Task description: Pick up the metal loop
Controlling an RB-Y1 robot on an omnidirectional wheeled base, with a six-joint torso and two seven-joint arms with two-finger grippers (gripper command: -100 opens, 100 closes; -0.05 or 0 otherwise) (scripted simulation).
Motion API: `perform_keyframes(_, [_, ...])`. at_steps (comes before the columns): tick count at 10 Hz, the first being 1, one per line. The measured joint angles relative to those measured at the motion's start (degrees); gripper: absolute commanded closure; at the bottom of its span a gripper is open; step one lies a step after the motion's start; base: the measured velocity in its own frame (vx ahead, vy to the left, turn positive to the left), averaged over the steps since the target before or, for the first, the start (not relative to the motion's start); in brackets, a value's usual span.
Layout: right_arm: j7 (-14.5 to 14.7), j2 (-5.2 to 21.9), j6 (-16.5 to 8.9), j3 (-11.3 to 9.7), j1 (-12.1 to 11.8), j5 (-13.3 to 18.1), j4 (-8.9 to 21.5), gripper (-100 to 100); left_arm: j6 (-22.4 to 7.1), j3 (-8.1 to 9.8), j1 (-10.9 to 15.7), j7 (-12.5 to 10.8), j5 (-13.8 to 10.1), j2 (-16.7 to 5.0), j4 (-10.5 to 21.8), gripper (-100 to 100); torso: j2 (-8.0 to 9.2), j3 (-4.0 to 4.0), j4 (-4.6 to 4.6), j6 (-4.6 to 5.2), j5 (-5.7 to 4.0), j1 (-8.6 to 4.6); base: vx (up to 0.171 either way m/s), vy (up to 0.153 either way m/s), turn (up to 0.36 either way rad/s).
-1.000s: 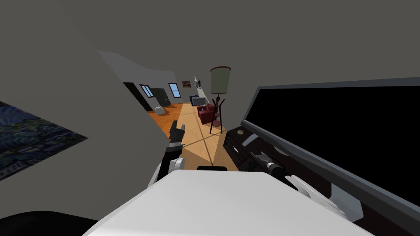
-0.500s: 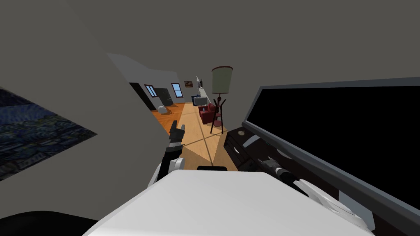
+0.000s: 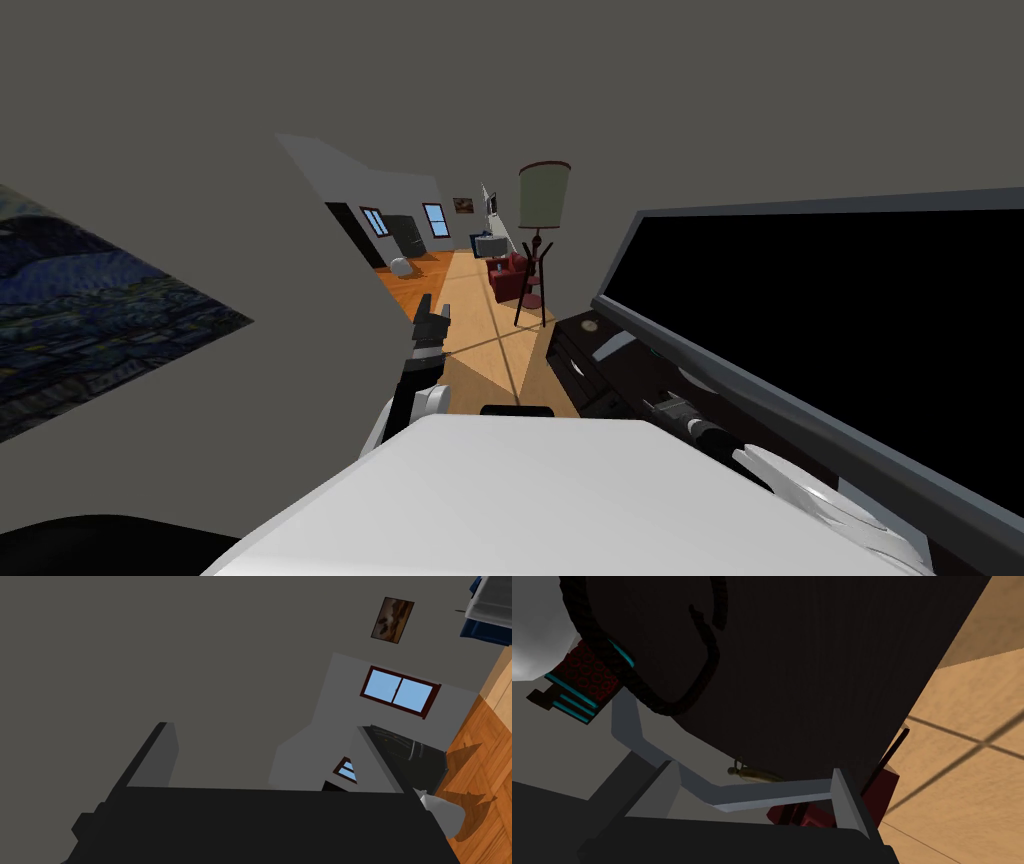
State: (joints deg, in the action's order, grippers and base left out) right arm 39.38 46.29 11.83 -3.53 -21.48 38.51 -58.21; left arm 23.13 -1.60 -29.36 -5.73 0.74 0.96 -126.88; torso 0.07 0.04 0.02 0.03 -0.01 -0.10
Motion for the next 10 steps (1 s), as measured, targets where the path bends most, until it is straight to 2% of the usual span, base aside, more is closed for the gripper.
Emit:
perform_keyframes(1, [0.14,1.12,-0.41,-0.34,-0.90,1.01,0.18,-100,0.00,0.00,0.00,0.00,0.00,0.00,0.00,0,0.01,0.01,0.00,0.01,0.00,-0.02,-0.014,-0.036,0.070])
perform_keyframes(5, [1.99,3.79,-0.80,-1.46,0.14,5.30,6.07,-100,0.00,0.00,0.00,0.00,0.00,0.00,0.00,0,-0.02,-0.01,0.00,0.01,-0.01,-0.04,-0.003,-0.032,0.056])
perform_keyframes(6, [1.69,4.96,-1.54,-2.39,-0.39,5.90,5.71,-100,0.00,0.00,0.00,0.00,0.00,0.00,0.00,0,-0.05,-0.03,-0.01,0.01,-0.01,-0.03,0.004,-0.031,0.039])
perform_keyframes(8, [1.89,5.78,-2.19,-2.70,-0.39,6.93,6.80,-100,0.00,0.00,0.00,0.00,0.00,0.00,0.00,0,-0.05,-0.03,-0.01,0.01,-0.01,-0.01,0.001,-0.020,0.013])
perform_keyframes(9, [1.98,5.80,-2.19,-2.69,-0.36,6.99,6.91,0,0.00,0.00,0.00,0.00,0.00,0.00,0.00,0,-0.04,-0.02,-0.01,0.01,0.00,0.04,0.000,0.000,0.000])
perform_keyframes(10, [1.97,5.80,-2.19,-2.69,-0.36,6.98,6.90,-100,0.00,0.00,0.00,0.00,0.00,0.00,0.00,0,-0.04,-0.02,-0.01,0.01,0.01,0.08,-0.042,-0.033,0.208])
